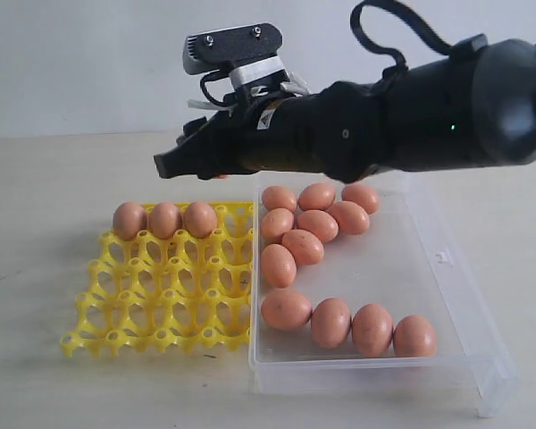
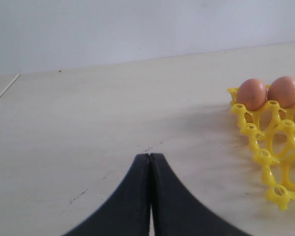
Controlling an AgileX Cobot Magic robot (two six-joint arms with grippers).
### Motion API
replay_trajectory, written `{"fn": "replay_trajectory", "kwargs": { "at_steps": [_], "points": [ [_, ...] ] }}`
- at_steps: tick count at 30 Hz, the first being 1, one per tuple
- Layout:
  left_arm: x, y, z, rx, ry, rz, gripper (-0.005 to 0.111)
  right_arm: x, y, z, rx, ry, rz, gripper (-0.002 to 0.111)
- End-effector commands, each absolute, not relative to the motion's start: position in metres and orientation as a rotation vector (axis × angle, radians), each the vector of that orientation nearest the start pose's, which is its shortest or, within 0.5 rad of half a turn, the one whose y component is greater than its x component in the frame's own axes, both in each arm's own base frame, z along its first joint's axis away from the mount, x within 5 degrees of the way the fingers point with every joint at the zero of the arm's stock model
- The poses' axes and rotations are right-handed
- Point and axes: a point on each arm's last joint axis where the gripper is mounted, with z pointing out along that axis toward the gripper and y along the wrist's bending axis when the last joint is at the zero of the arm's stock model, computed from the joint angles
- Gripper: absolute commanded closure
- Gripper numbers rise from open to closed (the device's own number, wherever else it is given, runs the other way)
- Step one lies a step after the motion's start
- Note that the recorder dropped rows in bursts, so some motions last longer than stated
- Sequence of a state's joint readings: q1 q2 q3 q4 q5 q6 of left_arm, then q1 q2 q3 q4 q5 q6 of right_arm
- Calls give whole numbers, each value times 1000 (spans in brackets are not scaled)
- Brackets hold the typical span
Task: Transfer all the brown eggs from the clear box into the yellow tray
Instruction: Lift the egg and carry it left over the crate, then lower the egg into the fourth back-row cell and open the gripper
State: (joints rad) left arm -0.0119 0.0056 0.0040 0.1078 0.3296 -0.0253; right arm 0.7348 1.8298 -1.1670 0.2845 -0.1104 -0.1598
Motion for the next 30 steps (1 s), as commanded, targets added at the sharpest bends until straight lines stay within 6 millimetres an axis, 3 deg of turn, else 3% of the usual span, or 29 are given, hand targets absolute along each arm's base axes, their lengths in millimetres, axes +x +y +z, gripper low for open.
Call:
{"fn": "replay_trajectory", "kwargs": {
  "at_steps": [1, 8, 14, 30],
  "points": [
    [54, 2, 184, 49, 1801, 72, 107, 316, 281, 213, -479, 1884, 523, 108],
    [54, 2, 184, 49, 1801, 72, 107, 333, 281, 177, -348, 1867, 490, 108],
    [54, 2, 184, 49, 1801, 72, 107, 349, 295, 150, -326, 1911, 484, 108],
    [54, 2, 184, 49, 1801, 72, 107, 357, 285, 127, -346, 2017, 400, 108]
  ]
}}
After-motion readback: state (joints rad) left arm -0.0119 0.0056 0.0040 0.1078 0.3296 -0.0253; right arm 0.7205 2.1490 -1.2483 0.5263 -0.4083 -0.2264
